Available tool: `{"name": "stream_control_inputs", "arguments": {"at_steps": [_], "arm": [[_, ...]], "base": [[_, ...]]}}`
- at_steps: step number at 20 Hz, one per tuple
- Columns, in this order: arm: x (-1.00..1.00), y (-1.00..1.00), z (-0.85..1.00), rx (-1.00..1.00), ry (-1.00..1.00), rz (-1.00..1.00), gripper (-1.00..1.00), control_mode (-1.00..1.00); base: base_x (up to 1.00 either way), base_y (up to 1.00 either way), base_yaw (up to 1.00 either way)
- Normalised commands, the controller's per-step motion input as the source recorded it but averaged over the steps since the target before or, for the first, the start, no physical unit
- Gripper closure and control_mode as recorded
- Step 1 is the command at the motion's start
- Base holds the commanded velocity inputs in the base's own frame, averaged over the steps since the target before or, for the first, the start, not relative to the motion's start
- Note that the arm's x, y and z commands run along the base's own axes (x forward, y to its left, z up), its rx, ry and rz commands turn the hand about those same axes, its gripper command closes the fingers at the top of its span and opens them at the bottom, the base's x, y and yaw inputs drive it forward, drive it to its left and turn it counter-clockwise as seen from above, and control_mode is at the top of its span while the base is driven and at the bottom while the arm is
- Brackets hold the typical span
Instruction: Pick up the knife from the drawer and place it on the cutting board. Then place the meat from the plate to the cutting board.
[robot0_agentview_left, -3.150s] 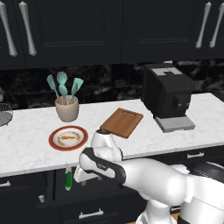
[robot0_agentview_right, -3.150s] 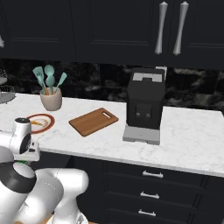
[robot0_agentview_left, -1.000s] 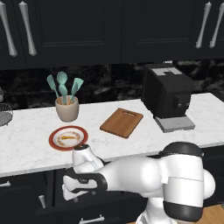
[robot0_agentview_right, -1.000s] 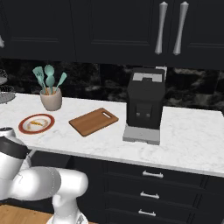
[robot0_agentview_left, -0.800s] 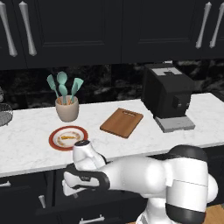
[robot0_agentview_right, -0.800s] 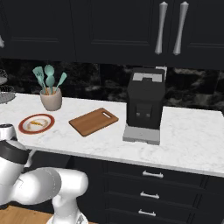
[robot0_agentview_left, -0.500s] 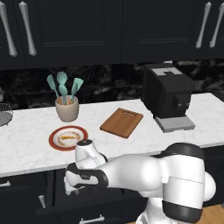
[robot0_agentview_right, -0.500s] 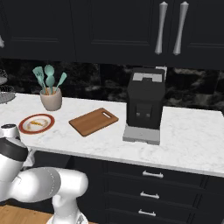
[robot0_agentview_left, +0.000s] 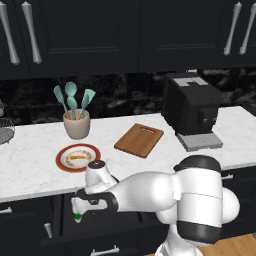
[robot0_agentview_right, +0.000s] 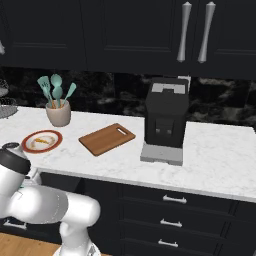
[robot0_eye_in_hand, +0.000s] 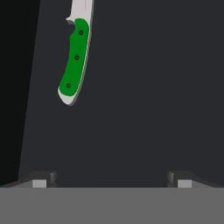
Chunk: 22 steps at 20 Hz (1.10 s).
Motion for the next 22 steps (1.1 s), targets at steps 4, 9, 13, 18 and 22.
{"name": "stream_control_inputs", "arguments": {"at_steps": [4, 9, 13, 18, 22], "arm": [[0.11, 0.25, 0.0, 0.08, -0.03, -0.1, -1.0, -1.0], [0.0, 0.18, -0.06, 0.05, -0.02, -0.05, -1.0, -1.0], [0.0, 0.08, -0.21, 0.0, -0.05, -0.04, -1.0, -1.0], [0.02, 0.07, -0.33, 0.0, -0.03, -0.05, -1.0, -1.0], [0.06, 0.11, -0.22, 0.0, -0.01, -0.02, -1.0, -1.0]], "base": [[0.0, 0.0, 0.0], [0.0, 0.0, 0.0], [0.0, 0.0, 0.0], [0.0, 0.0, 0.0], [0.0, 0.0, 0.0]]}}
